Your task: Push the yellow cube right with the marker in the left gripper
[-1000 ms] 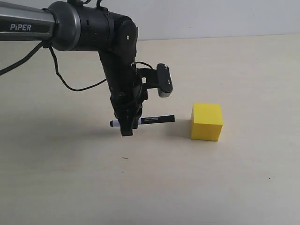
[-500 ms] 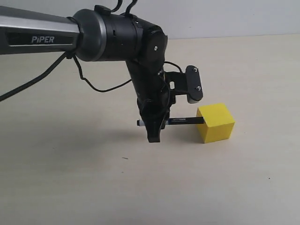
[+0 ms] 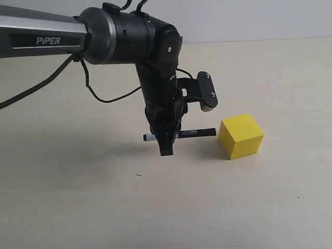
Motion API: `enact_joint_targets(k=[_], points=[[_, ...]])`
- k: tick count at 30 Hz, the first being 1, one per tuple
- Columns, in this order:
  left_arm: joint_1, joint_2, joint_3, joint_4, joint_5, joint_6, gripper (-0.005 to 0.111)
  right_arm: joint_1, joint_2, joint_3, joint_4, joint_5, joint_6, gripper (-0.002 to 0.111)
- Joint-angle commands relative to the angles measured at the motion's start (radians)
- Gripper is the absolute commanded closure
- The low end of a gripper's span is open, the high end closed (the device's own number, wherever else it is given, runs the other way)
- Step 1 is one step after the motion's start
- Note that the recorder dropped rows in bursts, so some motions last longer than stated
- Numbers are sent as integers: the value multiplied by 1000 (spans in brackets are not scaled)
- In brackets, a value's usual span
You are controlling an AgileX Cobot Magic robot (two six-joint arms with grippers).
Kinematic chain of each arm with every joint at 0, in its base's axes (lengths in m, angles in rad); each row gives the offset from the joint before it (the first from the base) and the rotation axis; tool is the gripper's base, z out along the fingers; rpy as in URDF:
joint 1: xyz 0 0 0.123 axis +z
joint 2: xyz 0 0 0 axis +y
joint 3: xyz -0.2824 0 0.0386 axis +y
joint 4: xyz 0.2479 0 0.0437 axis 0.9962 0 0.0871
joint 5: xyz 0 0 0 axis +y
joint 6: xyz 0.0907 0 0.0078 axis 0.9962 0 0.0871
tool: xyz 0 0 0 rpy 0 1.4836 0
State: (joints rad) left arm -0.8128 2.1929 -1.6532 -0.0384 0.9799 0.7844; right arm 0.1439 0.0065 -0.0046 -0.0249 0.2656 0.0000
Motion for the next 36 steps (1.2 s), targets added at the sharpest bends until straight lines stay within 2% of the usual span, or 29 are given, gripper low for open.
enact_joint_targets(k=[1,4,13,18,24,32,36], points=[[-14,60,-80,-1,-32,-17,107,-4,-7,5,1,-1,0,108],[-14,89,-127,-1,-16,-41,107,-4,-7,5,1,-1,0,108],[-12,89,-129,52,144,-61,107,-4,-7,5,1,-1,0,108],[-18,89,-129,50,126,-65,107,-4,-7,5,1,-1,0,108],[-45,89,-129,50,-7,-61,107,-4,-7,5,1,-1,0,108],[-44,89,-129,75,80,-70,107,-4,-7,5,1,-1,0,108],[-44,83,-129,153,99,-186,107,-4,-7,5,1,-1,0,108]])
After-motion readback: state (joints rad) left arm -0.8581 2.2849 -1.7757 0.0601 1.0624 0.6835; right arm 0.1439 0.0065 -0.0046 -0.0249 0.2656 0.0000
